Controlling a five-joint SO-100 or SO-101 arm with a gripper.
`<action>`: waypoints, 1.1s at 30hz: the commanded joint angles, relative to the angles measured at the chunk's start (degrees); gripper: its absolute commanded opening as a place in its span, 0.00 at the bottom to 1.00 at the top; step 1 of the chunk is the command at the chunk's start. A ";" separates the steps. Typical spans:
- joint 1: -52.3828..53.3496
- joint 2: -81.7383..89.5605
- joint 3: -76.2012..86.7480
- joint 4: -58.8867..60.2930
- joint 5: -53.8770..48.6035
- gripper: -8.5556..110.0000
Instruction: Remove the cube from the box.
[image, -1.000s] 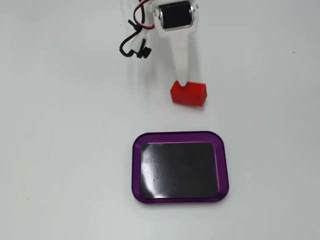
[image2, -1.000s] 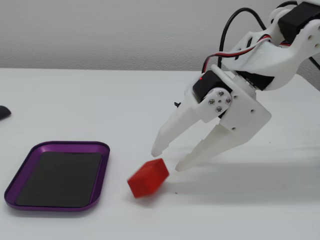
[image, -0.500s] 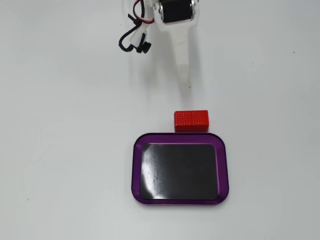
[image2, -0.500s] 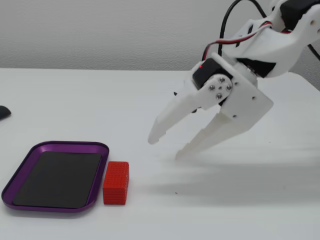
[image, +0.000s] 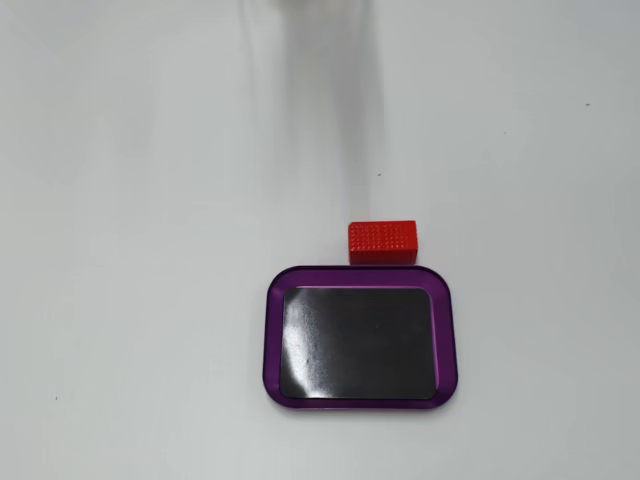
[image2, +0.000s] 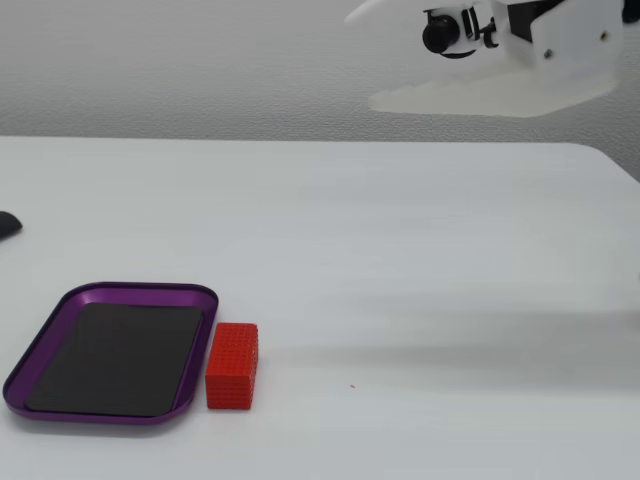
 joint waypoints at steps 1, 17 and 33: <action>3.08 13.10 10.90 -1.93 0.26 0.18; 4.66 13.18 21.09 0.26 7.82 0.17; 4.57 13.18 21.71 -0.18 7.29 0.08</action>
